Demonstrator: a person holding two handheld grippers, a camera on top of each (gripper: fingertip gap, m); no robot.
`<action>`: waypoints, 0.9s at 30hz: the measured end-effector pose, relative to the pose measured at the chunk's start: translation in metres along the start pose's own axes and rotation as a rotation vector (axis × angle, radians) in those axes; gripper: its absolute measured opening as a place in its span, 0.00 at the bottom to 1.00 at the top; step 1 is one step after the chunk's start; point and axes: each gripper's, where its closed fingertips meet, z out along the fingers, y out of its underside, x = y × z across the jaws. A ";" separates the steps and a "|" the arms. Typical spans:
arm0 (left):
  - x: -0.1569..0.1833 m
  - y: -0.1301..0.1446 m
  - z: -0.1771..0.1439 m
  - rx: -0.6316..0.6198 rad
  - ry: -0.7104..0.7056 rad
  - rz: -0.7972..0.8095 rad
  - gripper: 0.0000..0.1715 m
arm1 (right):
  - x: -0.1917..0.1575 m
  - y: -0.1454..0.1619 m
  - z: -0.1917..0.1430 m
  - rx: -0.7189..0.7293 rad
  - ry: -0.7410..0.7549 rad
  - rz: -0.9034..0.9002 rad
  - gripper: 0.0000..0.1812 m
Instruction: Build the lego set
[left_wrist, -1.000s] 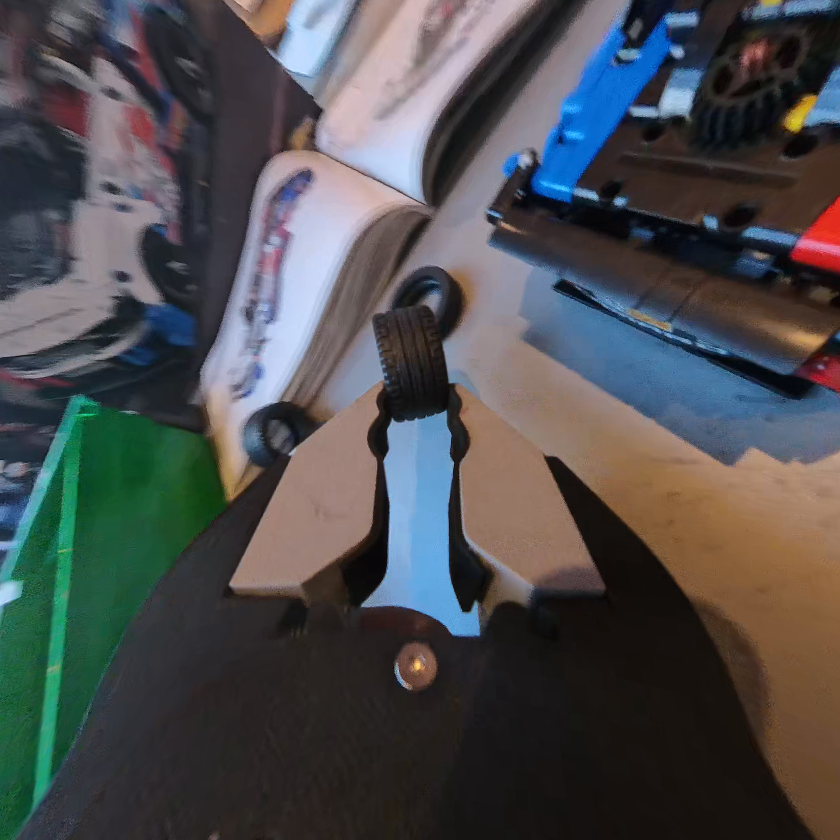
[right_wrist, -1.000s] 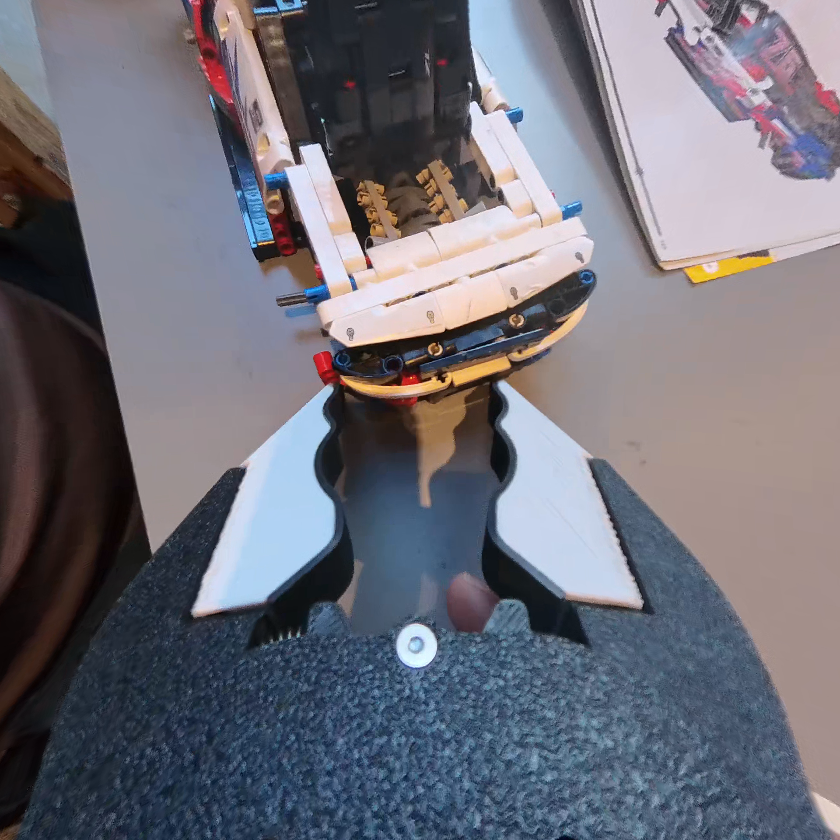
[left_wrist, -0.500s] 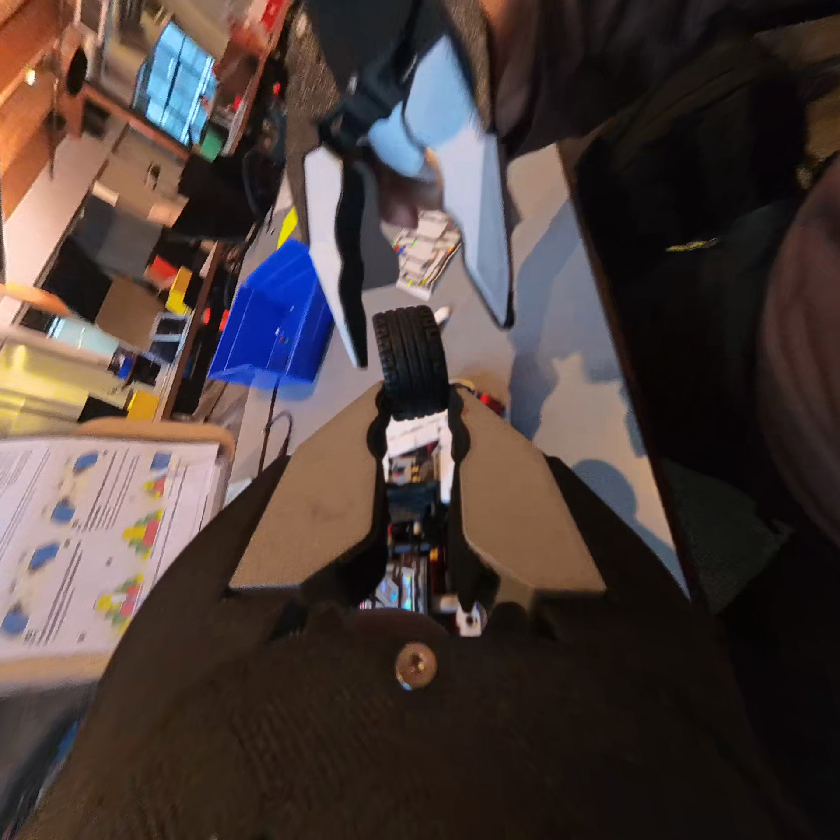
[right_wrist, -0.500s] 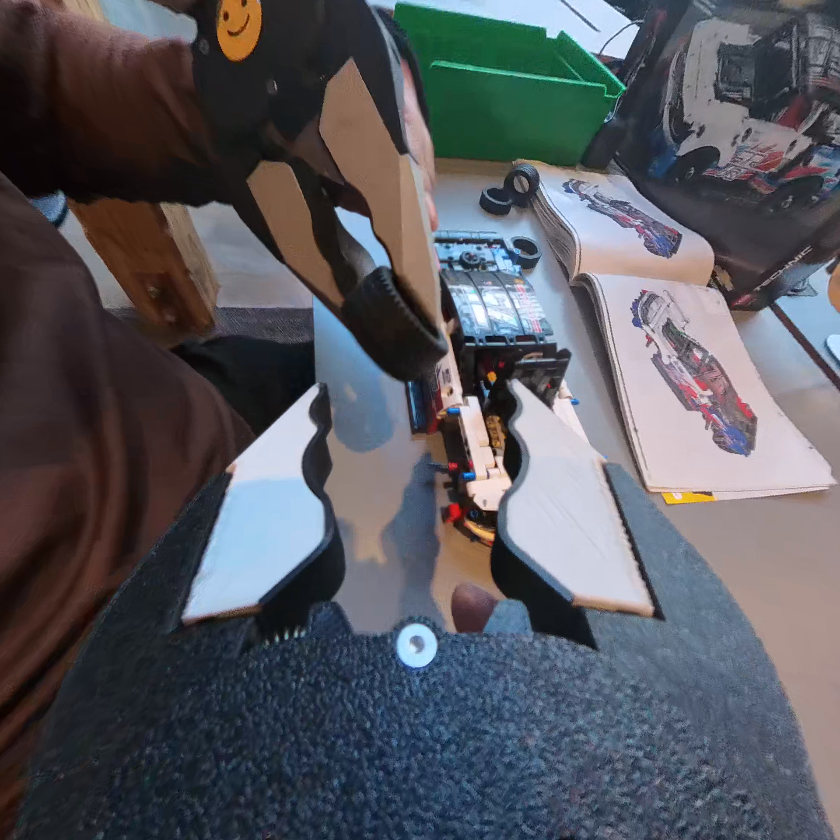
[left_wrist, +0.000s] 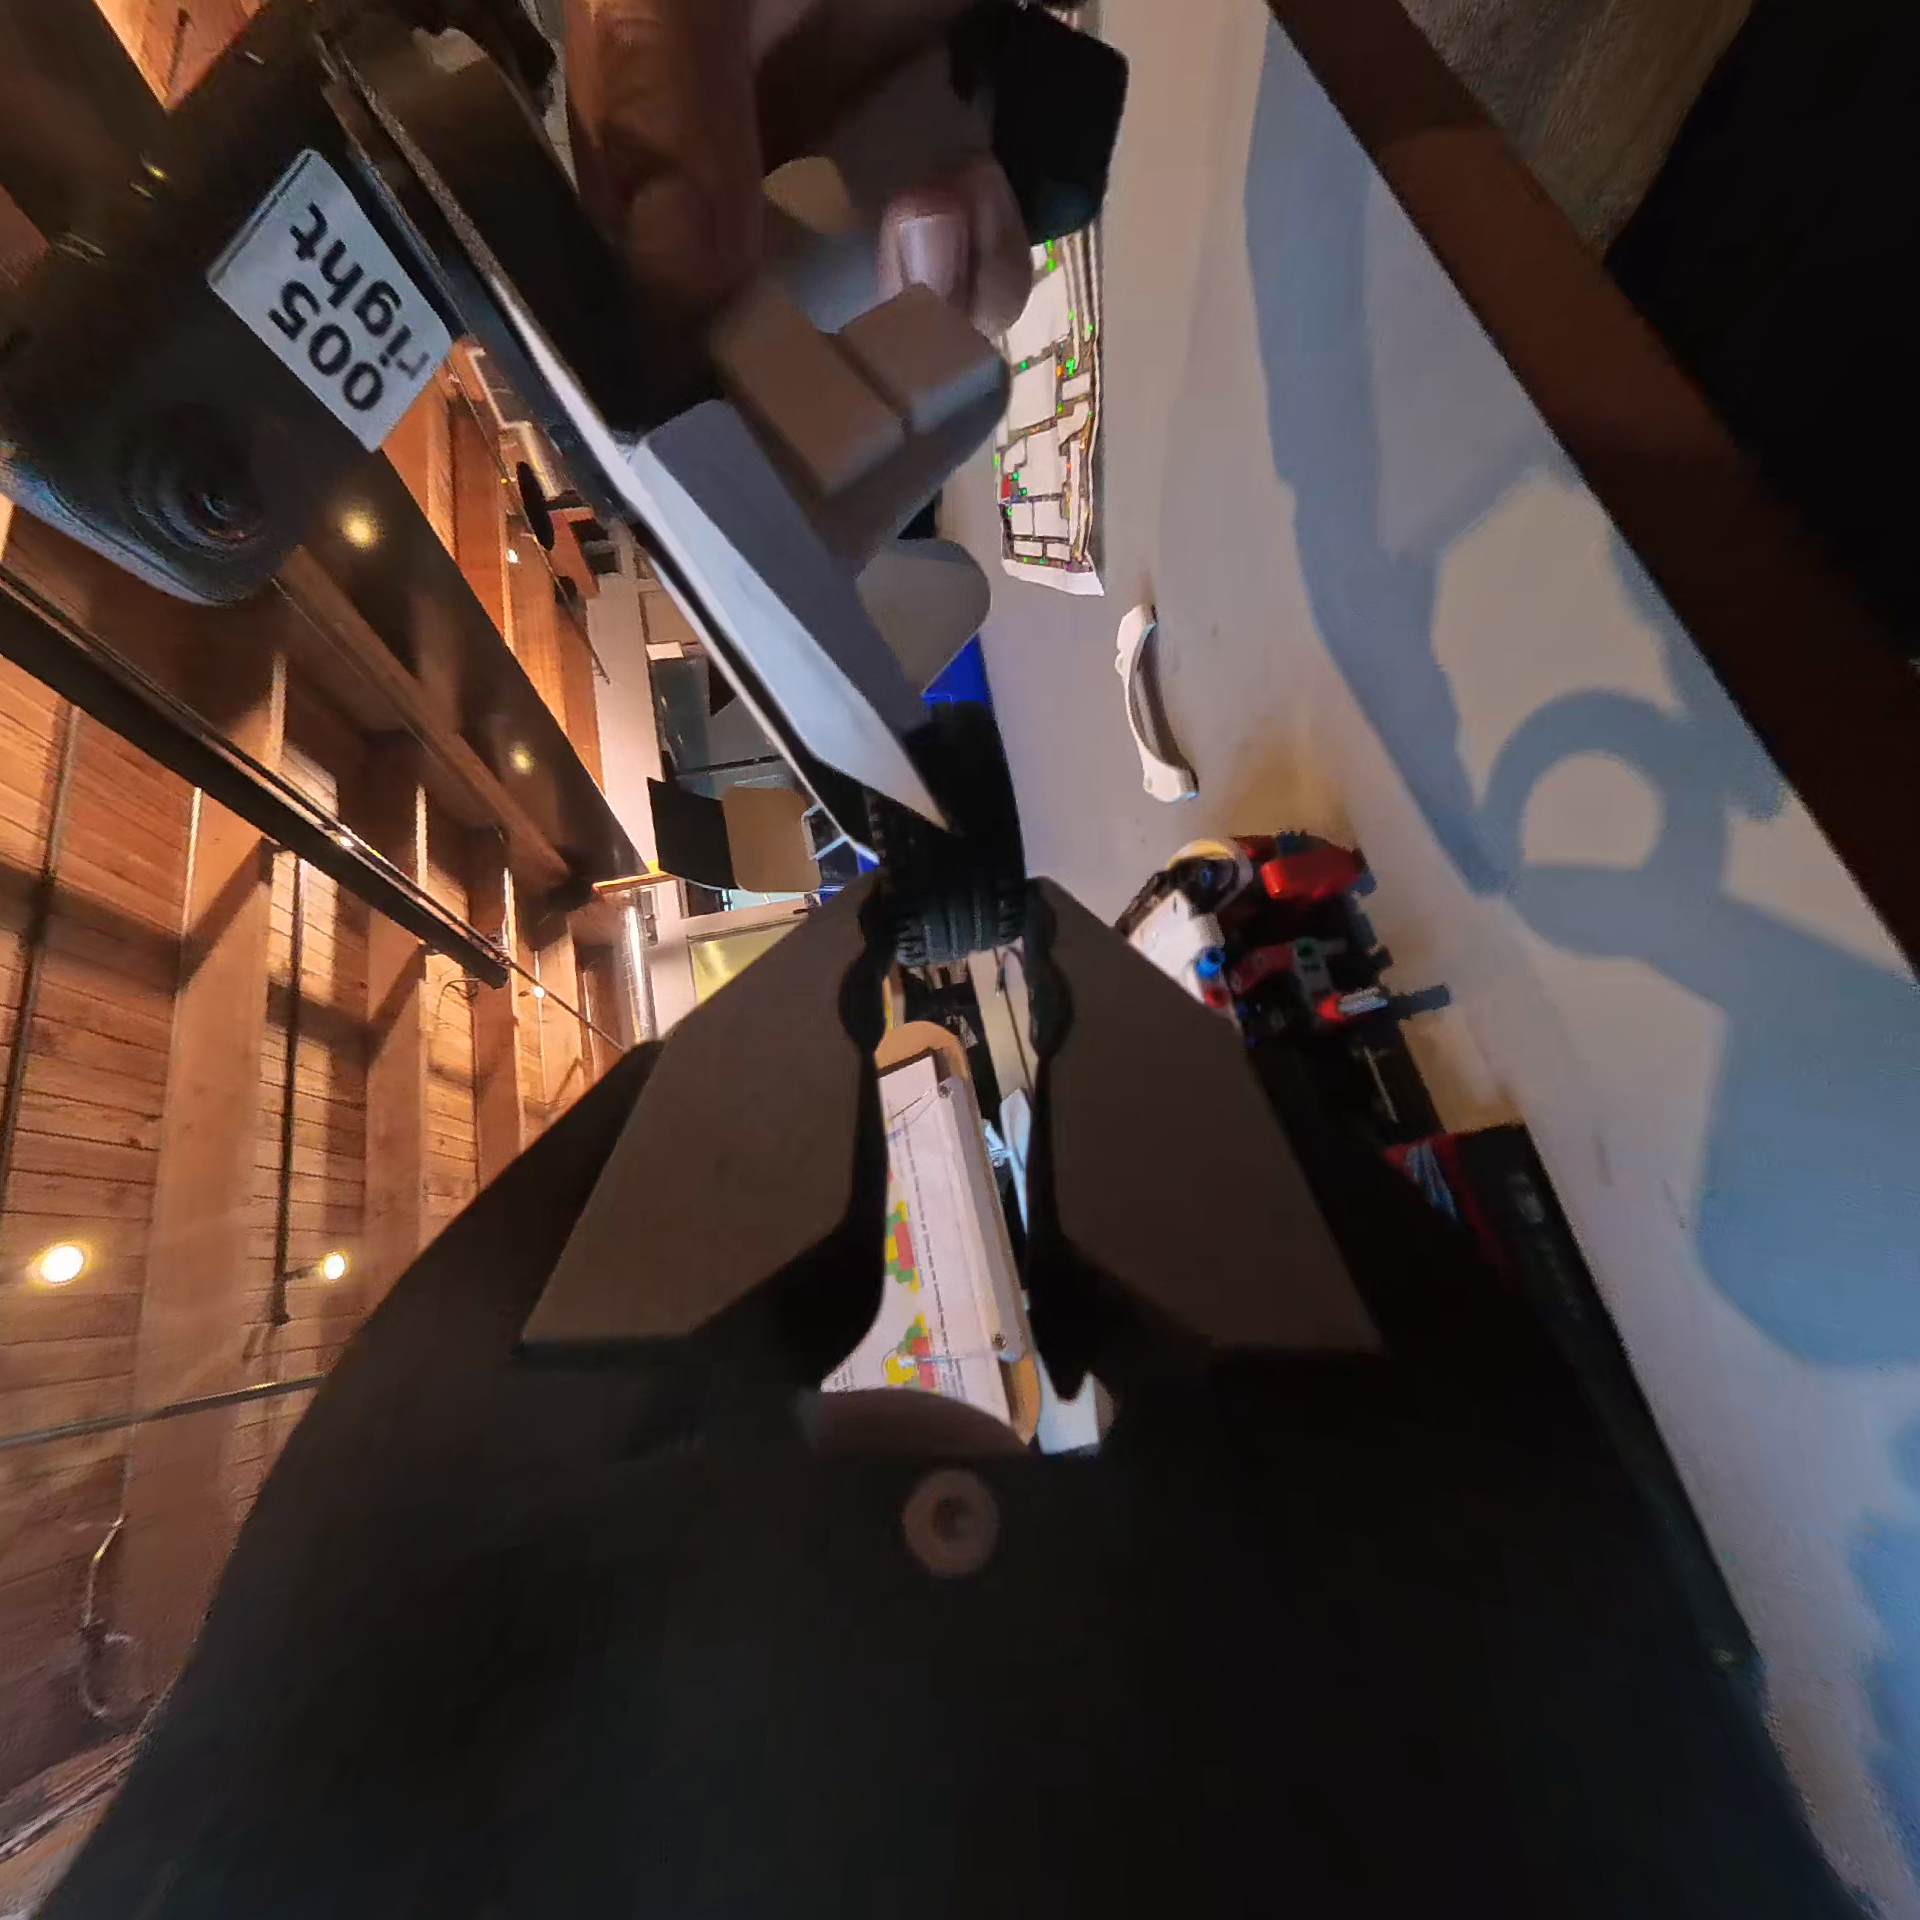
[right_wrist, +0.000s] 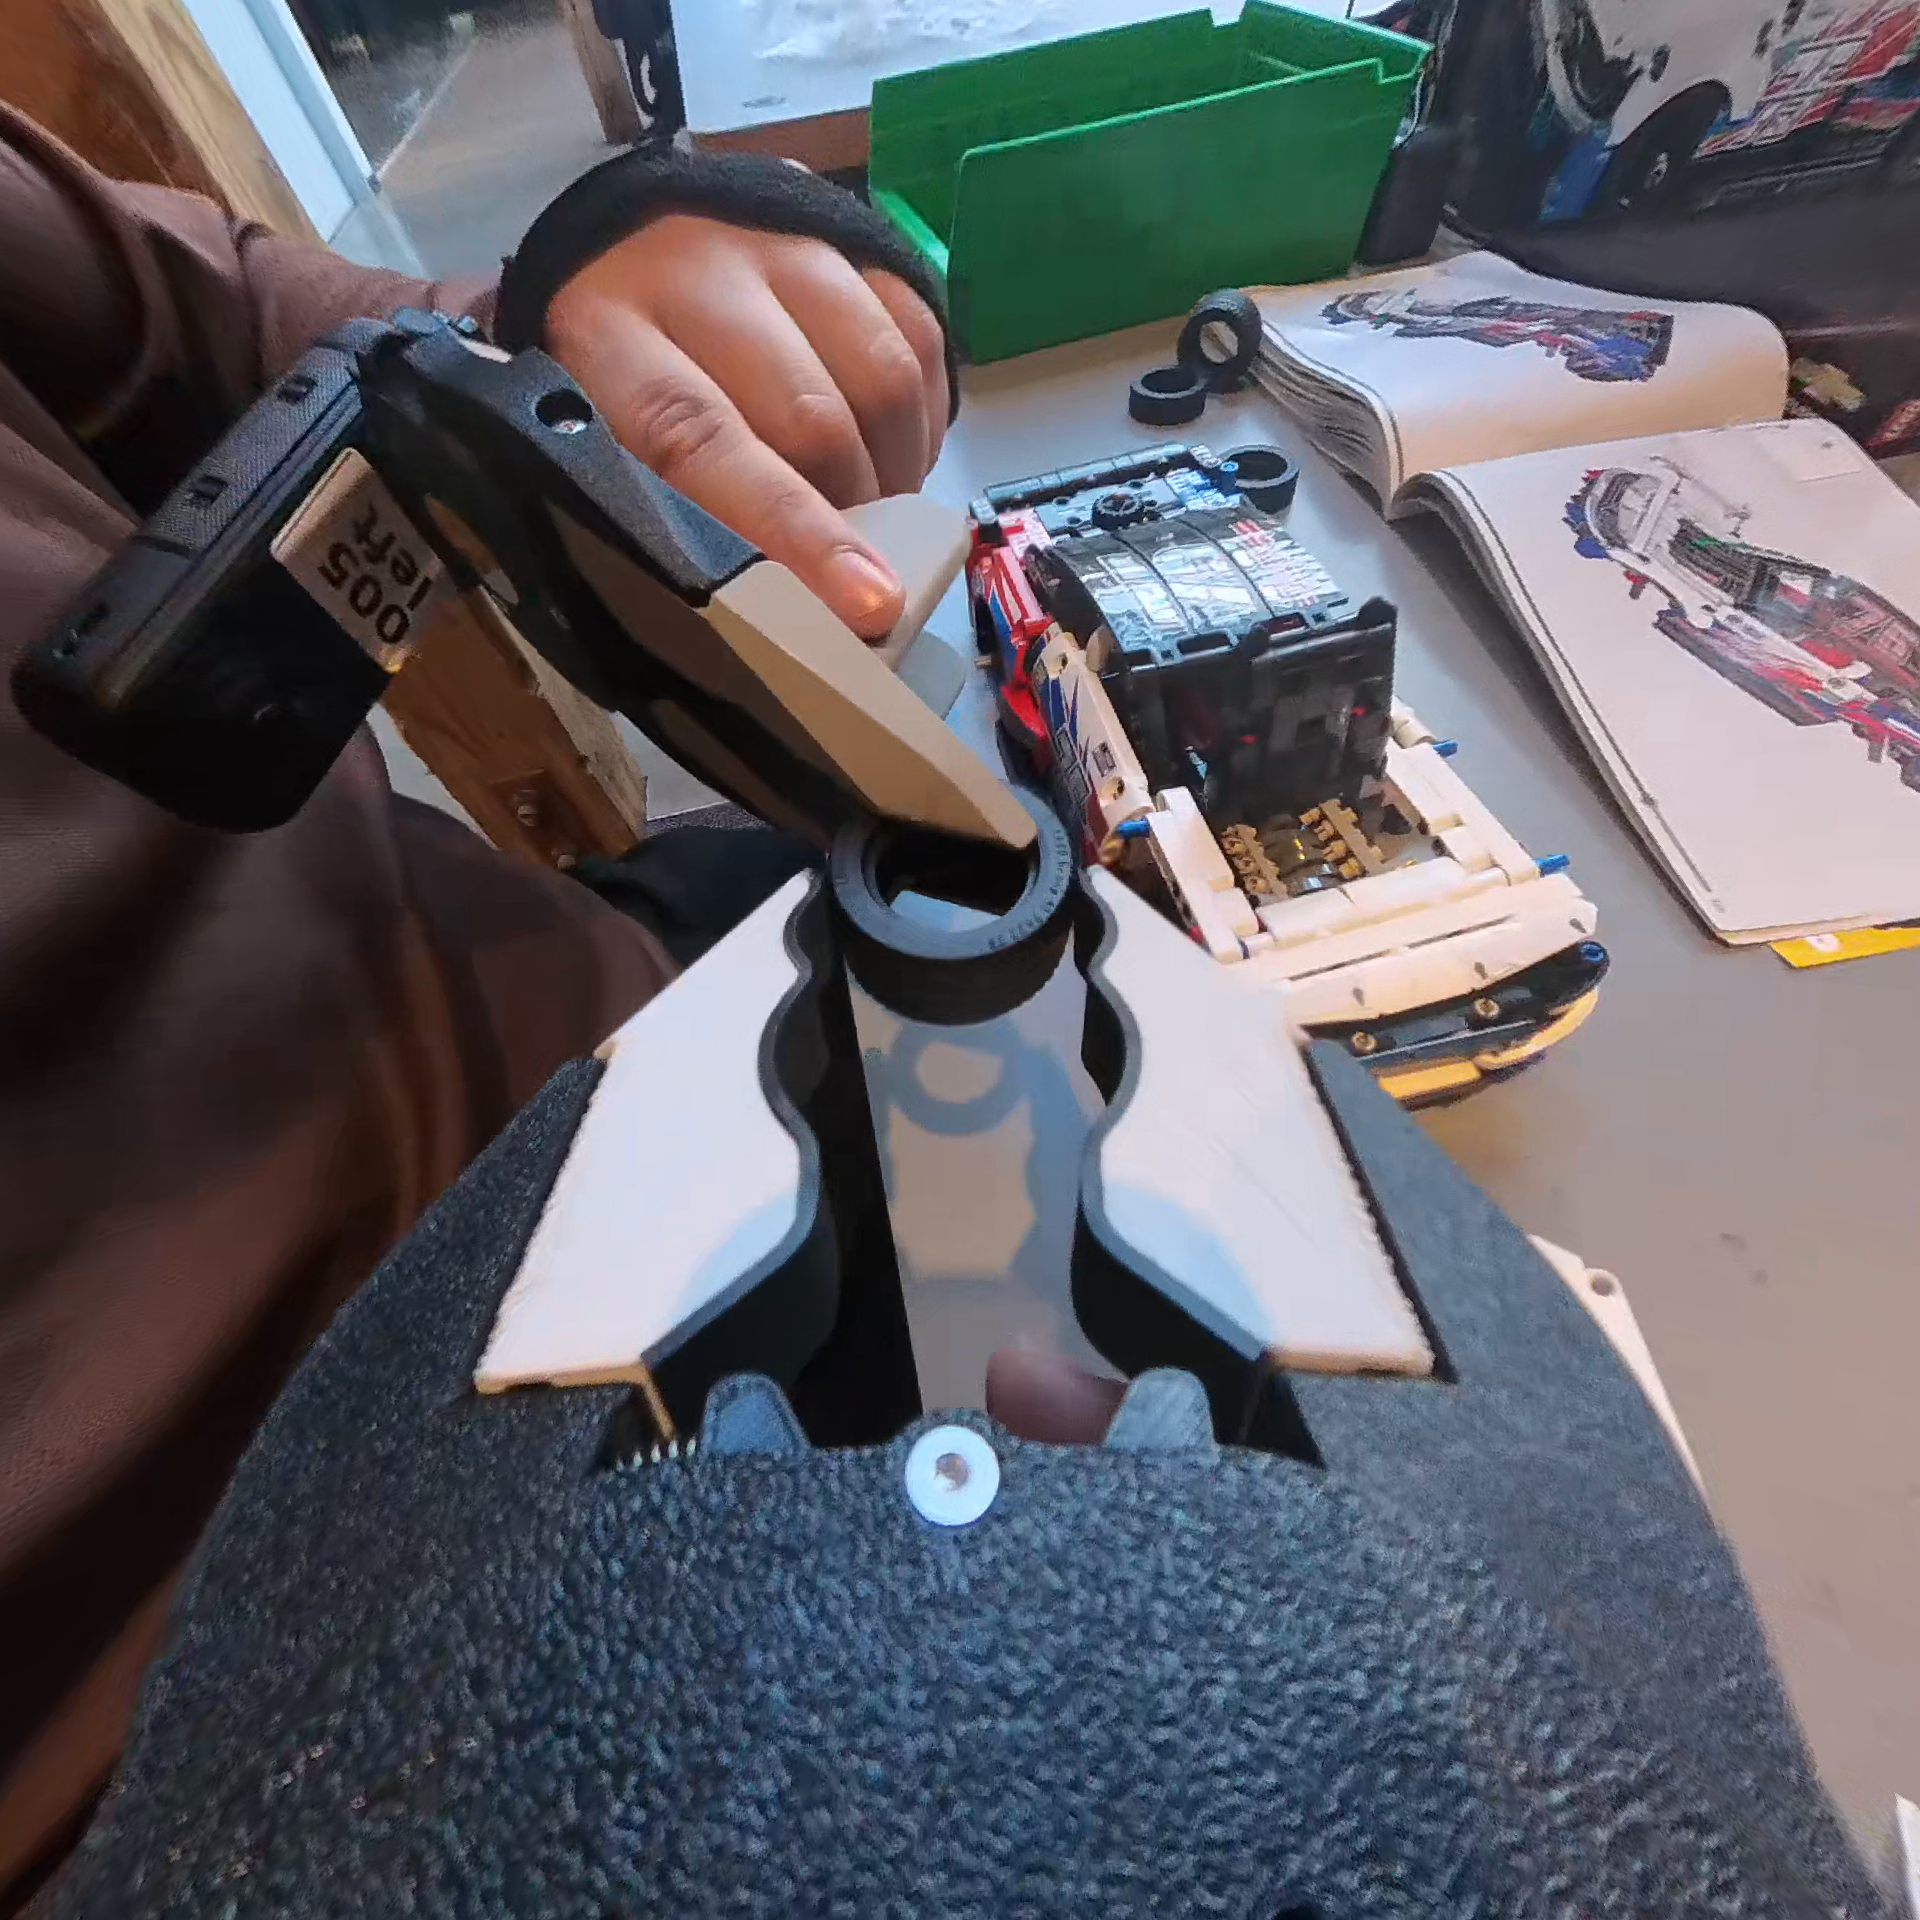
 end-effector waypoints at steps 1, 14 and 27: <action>0.001 0.000 0.002 -0.001 0.006 -0.009 0.12 | 0.001 0.002 0.000 -0.005 0.007 -0.003 0.26; 0.031 0.050 0.008 -0.297 0.555 -0.903 0.35 | 0.077 0.098 -0.035 -0.305 0.353 -0.004 0.26; 0.081 0.066 0.032 -0.494 0.644 -0.874 0.13 | 0.084 0.088 -0.028 -0.307 0.241 -0.027 0.37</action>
